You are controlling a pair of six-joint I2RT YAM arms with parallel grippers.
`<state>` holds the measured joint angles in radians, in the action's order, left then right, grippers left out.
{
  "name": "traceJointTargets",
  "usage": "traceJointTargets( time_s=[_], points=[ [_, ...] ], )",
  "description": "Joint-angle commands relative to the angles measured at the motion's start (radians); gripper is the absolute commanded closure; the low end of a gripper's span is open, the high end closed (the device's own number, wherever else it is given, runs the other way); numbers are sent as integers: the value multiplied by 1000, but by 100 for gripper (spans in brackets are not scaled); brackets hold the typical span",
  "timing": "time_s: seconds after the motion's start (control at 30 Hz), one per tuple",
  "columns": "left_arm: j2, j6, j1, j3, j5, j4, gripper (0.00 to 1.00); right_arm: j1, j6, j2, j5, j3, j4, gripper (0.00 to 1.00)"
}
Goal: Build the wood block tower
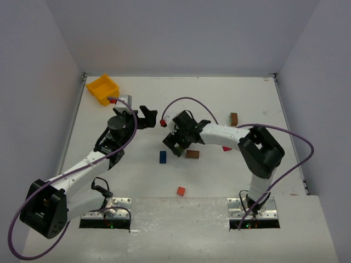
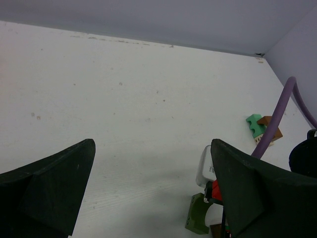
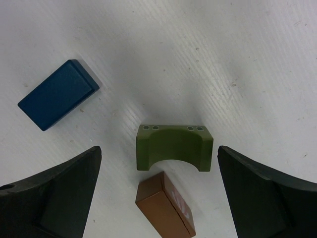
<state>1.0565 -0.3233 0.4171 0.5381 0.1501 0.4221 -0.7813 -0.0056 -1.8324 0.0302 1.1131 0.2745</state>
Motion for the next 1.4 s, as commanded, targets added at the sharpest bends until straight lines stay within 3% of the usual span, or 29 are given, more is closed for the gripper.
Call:
traceJointTargets(
  time_s=[0.0,0.77,1.37],
  points=[
    [-10,-7,-11,-3,-3,45,0,-10,-34,20,14,48,-18,1],
    [-7,-12,-11,0,-47,56,0,-24,-118,60,26,12,-55,1],
    [-3,-24,-11,5,-52,47,0,-65,-310,24,185,21,-85,1]
  ],
)
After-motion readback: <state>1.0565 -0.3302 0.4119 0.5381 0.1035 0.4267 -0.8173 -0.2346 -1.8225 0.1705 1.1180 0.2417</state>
